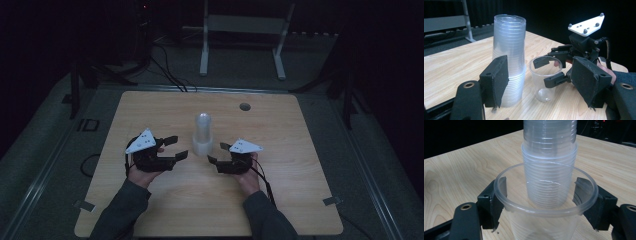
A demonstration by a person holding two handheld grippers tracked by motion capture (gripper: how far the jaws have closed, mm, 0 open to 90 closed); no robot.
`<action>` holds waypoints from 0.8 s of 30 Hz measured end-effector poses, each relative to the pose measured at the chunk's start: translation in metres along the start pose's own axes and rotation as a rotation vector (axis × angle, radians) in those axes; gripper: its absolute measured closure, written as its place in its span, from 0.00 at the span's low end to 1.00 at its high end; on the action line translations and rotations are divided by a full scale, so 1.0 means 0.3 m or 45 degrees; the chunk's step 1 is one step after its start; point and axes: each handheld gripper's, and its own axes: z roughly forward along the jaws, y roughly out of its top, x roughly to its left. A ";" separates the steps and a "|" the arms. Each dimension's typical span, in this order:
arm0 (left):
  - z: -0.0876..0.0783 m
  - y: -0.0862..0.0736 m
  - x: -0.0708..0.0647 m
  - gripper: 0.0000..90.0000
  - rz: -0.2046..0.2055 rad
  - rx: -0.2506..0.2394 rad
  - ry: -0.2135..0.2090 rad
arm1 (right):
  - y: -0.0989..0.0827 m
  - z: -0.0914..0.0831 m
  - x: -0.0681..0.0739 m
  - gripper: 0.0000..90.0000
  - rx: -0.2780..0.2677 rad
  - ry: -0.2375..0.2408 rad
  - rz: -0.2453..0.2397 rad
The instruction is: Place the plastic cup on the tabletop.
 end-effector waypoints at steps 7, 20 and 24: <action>-0.001 0.000 0.000 0.34 -0.001 -0.002 0.000 | -0.003 0.003 -0.002 0.30 -0.002 -0.003 0.004; 0.001 0.000 0.000 0.34 0.004 0.004 -0.004 | -0.011 -0.003 0.004 0.26 0.023 0.003 0.004; 0.001 -0.001 0.000 0.34 0.001 0.003 -0.002 | -0.010 -0.006 0.006 0.24 0.031 0.008 0.001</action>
